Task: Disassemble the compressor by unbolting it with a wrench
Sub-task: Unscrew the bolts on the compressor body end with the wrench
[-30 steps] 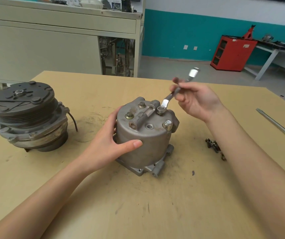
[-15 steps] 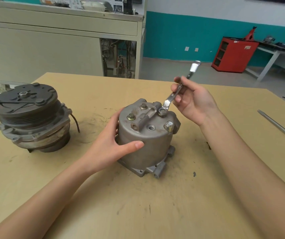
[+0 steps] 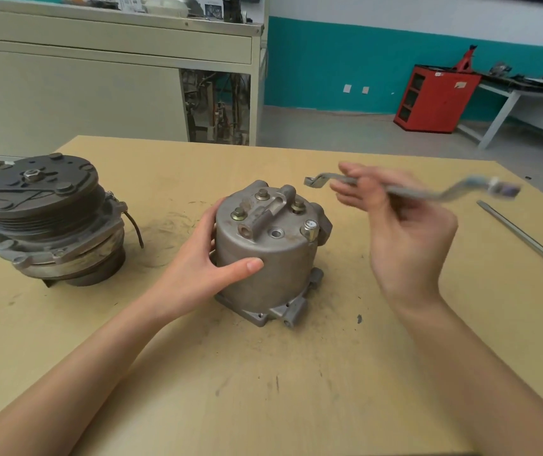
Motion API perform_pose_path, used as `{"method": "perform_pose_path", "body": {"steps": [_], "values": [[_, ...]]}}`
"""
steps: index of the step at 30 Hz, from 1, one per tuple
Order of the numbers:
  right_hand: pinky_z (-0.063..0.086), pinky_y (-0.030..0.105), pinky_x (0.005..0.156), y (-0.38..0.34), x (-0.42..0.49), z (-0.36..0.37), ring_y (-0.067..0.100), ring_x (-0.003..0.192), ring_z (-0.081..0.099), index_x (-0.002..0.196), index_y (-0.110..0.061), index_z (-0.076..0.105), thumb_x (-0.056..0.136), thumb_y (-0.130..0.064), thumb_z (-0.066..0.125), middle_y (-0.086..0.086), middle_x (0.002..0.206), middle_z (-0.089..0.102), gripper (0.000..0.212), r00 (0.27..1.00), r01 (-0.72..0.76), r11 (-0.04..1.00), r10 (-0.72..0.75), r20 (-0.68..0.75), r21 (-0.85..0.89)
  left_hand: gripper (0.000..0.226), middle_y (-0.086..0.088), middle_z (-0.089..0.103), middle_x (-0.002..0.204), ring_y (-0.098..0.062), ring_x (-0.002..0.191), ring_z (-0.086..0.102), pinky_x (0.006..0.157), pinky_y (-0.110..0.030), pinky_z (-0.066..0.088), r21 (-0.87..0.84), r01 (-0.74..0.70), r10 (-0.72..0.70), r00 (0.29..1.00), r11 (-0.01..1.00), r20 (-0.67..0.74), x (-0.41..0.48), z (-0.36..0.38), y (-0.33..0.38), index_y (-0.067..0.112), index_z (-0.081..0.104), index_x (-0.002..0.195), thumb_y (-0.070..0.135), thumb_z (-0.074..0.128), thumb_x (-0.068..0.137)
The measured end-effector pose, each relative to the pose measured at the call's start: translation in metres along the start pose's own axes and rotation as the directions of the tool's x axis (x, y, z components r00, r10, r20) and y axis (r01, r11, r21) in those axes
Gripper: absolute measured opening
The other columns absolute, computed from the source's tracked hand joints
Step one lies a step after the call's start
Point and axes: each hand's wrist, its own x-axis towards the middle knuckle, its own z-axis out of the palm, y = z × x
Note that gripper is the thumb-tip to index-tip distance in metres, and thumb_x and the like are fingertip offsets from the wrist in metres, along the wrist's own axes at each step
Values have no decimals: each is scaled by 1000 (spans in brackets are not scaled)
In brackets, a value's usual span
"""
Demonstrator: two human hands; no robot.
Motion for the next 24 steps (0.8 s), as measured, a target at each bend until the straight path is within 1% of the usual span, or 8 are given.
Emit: {"method": "perform_pose_path", "body": {"steps": [2,5,10,15,17,19,21,24], "values": [[58,34,78,3,-13,1,18,92,71,106,-5,63,91,-20,61,8,104,68,21,989,126,986,-116,91,-114,94,27,48,136,13,118,49,84,-2,40,-6,0,0,1000,1000,2,0,0,0,43,28,140,59,71,58],[54,32,87,6,-23,3,16,99,68,104,0,63,90,-17,61,11,105,67,23,982,156,975,-135,134,-160,91,29,47,135,14,118,48,84,-2,39,3,3,-3,1000,1000,-2,0,0,0,47,27,137,60,71,57],[56,32,85,5,-28,2,21,96,69,95,8,69,93,-20,58,15,100,69,30,958,259,931,-214,189,-259,85,37,47,131,15,120,46,87,-1,37,10,5,-5,1000,1000,-6,0,0,-1,54,28,131,61,71,58],[57,29,82,9,-28,-8,23,95,70,94,8,70,92,-17,58,18,102,70,28,885,426,848,-318,339,-316,84,46,47,125,17,120,45,87,1,36,13,7,-7,1000,1000,-4,0,0,-1,54,27,130,60,72,59],[58,29,78,12,-28,-11,25,94,70,94,-3,71,93,-18,57,13,104,71,21,951,201,965,-151,268,-169,85,46,47,125,16,121,45,88,0,36,20,10,-10,1000,1000,-5,0,-1,-1,54,26,130,60,71,58],[56,26,68,17,-21,-13,24,81,71,92,-11,64,98,-16,49,7,101,72,16,970,-212,968,191,151,137,85,45,46,126,16,121,44,89,0,36,25,6,-6,1000,1000,-3,1,-1,-1,54,26,130,60,71,58],[50,22,57,27,-4,-16,19,64,66,89,-11,56,97,-8,39,8,92,72,19,855,-512,759,496,151,403,85,42,45,129,16,121,44,89,0,36,28,6,-6,1000,1000,-4,1,-2,0,55,25,130,61,72,58],[40,18,44,50,33,-13,13,49,53,87,-12,48,97,-4,32,9,75,69,20,608,-756,402,723,328,516,84,42,45,128,16,120,45,88,0,37,25,1,-1,1000,1000,0,1,-1,0,57,26,128,60,72,58]]}}
